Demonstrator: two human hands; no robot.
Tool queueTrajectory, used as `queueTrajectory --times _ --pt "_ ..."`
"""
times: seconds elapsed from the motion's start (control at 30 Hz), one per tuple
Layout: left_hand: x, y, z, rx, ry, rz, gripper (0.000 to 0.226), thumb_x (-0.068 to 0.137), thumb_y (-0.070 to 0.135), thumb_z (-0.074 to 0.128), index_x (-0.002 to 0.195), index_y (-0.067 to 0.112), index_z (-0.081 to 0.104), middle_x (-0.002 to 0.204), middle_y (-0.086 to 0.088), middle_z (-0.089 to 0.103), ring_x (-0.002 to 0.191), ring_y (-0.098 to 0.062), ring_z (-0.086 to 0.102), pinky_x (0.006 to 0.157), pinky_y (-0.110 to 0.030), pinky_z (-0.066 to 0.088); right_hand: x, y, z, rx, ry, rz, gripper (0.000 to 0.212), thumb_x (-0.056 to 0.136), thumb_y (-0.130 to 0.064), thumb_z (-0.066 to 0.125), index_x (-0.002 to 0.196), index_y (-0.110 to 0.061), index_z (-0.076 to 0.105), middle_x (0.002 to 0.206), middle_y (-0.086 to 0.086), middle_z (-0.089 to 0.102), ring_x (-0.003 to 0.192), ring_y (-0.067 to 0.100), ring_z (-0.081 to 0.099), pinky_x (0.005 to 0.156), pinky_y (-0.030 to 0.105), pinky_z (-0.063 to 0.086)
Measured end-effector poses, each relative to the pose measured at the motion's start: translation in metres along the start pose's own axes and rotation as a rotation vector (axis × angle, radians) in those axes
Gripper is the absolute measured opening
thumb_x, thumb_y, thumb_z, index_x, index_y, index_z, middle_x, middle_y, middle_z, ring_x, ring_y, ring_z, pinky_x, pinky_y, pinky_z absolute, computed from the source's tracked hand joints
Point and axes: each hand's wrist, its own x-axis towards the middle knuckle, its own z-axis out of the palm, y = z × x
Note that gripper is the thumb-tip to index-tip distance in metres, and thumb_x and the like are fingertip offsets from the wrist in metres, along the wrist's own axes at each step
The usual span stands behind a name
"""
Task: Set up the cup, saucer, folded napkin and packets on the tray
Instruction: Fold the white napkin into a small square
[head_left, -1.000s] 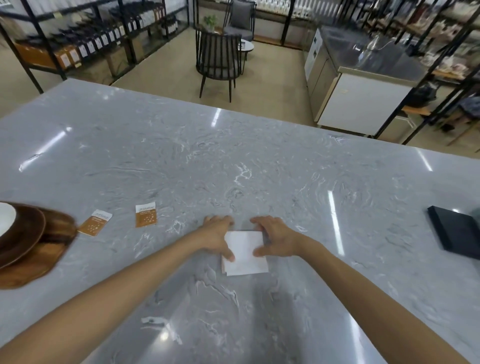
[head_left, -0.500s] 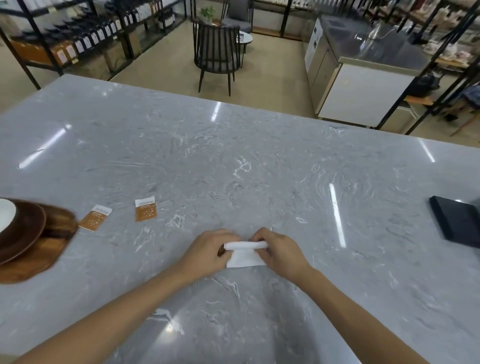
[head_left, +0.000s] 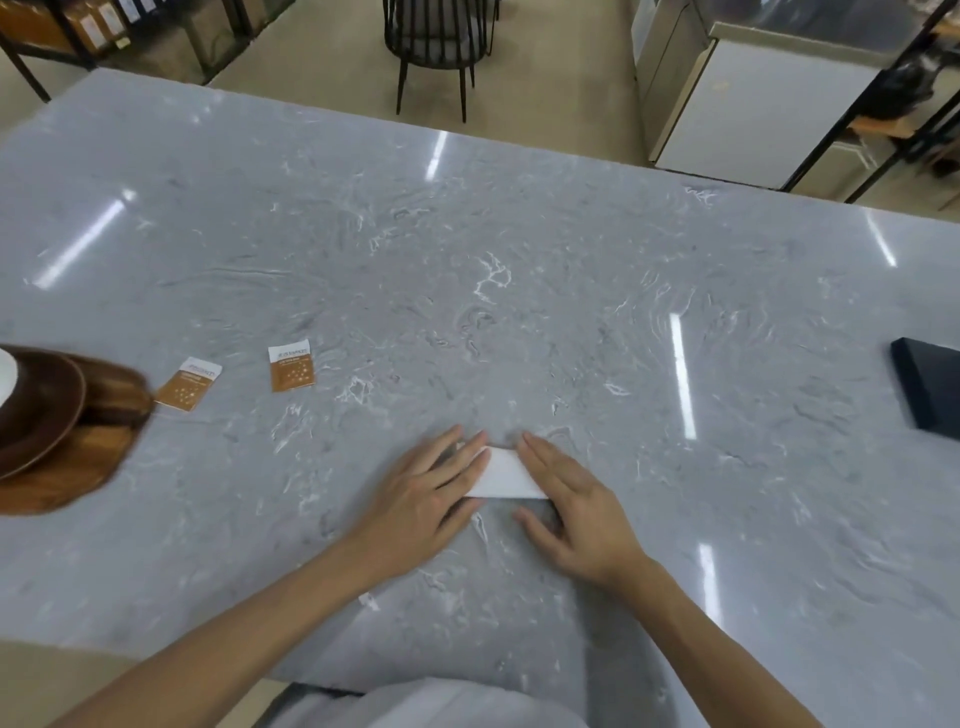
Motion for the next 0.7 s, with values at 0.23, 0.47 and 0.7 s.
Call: queueTrajectory --times 0.23,0.47,0.7 --pt "0.009 -0.004 -0.008 0.027 0.026 0.044 0.035 0.102 0.037 0.052 0.126 0.019 0.072 0.143 0.002 0.062 0.139 -0.033 0.049 0.109 -0.043 0.045 -0.003 0.002 0.006 -0.145 0.03 0.007 0.05 0.107 -0.029 0.041 0.154 -0.012 0.041 0.163 0.0 0.036 0.154 0.022 0.027 0.121 0.043 0.035" --pt "0.089 0.002 -0.034 -0.289 -0.53 -0.092 0.036 0.083 0.023 0.073 0.116 0.018 0.06 0.115 -0.001 0.067 0.109 -0.024 0.061 0.091 -0.039 0.05 -0.004 0.005 0.003 -0.037 0.027 0.062 0.06 0.104 -0.035 0.053 0.159 -0.023 0.032 0.166 -0.005 0.032 0.154 0.011 0.026 0.122 0.036 0.033" --pt "0.13 0.016 -0.032 -0.314 -0.846 0.011 0.083 0.078 0.009 0.068 0.149 0.039 0.036 0.126 0.004 0.064 0.093 -0.017 0.057 0.066 -0.018 0.043 -0.006 -0.001 0.002 0.17 0.137 0.304 0.084 0.09 -0.048 0.071 0.156 -0.021 0.027 0.154 -0.011 0.039 0.142 0.008 0.04 0.112 0.017 0.035"
